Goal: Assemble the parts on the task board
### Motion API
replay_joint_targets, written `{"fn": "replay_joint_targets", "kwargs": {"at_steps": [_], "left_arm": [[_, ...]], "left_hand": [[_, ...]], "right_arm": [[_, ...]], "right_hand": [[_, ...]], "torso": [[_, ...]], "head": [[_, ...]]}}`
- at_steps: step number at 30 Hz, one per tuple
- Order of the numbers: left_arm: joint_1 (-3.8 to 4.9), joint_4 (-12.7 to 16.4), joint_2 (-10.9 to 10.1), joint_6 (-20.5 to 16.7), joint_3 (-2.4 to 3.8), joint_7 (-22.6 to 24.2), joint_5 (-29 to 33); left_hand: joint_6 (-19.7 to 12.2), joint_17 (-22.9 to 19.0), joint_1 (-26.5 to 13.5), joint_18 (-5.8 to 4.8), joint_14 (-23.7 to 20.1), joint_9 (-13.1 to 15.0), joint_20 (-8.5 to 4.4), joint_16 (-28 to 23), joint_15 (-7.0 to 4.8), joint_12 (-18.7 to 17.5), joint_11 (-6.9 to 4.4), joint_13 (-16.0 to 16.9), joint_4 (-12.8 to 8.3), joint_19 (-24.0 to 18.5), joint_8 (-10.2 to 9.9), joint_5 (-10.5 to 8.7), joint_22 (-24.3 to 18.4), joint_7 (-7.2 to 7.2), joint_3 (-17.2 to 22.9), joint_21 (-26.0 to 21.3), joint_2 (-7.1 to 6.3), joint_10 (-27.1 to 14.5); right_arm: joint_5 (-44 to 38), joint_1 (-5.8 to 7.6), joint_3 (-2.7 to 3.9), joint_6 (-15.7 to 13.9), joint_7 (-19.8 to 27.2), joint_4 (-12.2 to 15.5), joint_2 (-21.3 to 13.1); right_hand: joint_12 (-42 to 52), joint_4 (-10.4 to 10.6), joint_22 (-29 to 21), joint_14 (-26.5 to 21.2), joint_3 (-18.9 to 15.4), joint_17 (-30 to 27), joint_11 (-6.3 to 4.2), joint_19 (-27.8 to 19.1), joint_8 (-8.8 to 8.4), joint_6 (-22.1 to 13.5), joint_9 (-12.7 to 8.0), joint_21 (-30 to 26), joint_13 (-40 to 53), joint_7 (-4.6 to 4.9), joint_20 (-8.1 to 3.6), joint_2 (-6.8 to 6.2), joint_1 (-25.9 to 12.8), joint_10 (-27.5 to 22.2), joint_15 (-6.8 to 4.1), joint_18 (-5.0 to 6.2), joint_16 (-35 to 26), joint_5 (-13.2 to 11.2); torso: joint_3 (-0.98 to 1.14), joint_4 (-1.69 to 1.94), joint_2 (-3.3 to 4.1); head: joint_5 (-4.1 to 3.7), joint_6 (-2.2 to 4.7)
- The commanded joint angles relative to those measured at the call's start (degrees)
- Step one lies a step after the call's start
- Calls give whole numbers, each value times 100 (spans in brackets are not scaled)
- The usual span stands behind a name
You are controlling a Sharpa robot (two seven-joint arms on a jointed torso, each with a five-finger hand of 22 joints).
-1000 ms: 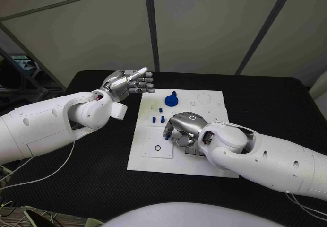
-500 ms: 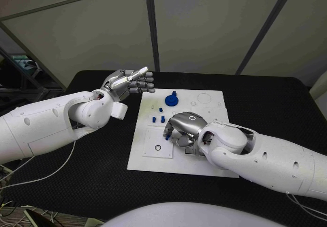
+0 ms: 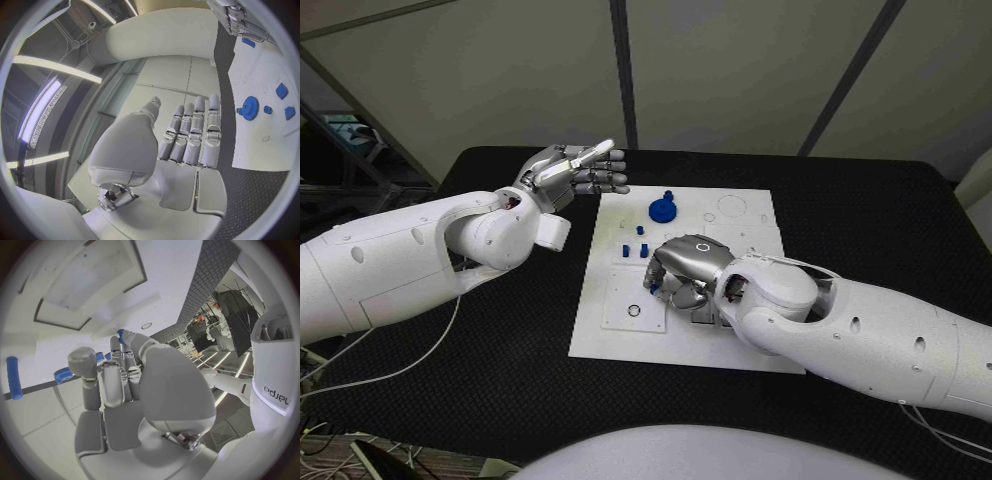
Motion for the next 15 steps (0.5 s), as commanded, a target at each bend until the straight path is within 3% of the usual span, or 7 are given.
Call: {"fn": "replay_joint_targets", "kwargs": {"at_steps": [1, 5, 9, 12, 15], "left_arm": [[7, 8, 2, 78, 4, 80, 7], [7, 2, 5, 80, 4, 79, 7], [7, -7, 5, 78, 4, 76, 7], [7, -16, 7, 78, 4, 77, 7], [7, -23, 6, 77, 4, 78, 7]], "left_hand": [[-6, -7, 9, 87, 43, -7, -2, -20, 6, -22, 16, -1, -27, 35, 19, 0, -8, 27, -3, -30, -3, 36], [-6, -7, 9, 87, 43, -7, -2, -20, 6, -22, 16, -1, -27, 35, 19, 0, -8, 27, -3, -30, -3, 36], [-6, -7, 9, 87, 43, -7, -2, -20, 6, -22, 16, -1, -27, 35, 19, 0, -8, 27, -3, -30, -3, 36], [-6, -7, 9, 87, 43, -7, -2, -20, 6, -22, 16, -1, -27, 35, 19, 0, -8, 27, -3, -30, -3, 36], [-6, -7, 9, 87, 43, -7, -2, -20, 6, -22, 16, -1, -27, 35, 19, 0, -8, 27, -3, -30, -3, 36]], "right_arm": [[-18, -8, -13, 99, -35, -10, -5], [0, -8, -13, 21, -20, -2, -16], [19, -8, -13, -128, -1, 17, -39], [31, -8, -13, -270, 32, 51, -75], [52, -8, -12, -419, 68, 125, -138]], "right_hand": [[-55, 6, -26, 273, -37, -17, 35, -67, -38, -62, -23, -35, -29, 8, 9, -10, -84, -99, 49, -9, 6, 37], [-146, 35, -64, 261, -64, -55, 89, -99, -108, -207, -55, -63, -78, 60, 44, -64, -176, -253, 97, -4, -11, 61], [-320, 86, -283, 242, -123, -106, 209, -244, -133, -592, -113, -219, -155, 154, 131, -206, -320, -649, 203, 34, -31, 5], [-369, 97, -519, 195, -230, -249, 257, -391, -126, -863, -112, -393, -145, 161, 187, -278, -361, -933, 240, 84, -119, -70], [-339, 112, -556, 182, -283, -303, 259, -411, -119, -904, -106, -424, -136, 161, 198, -286, -382, -967, 242, 92, -150, -83]], "torso": [[4, -8, -6], [9, -11, -8], [5, -5, 0], [9, -6, -2], [13, -10, 4]], "head": [[-2, 2], [-3, 15], [-12, 27], [-13, 30], [-10, 33]]}}
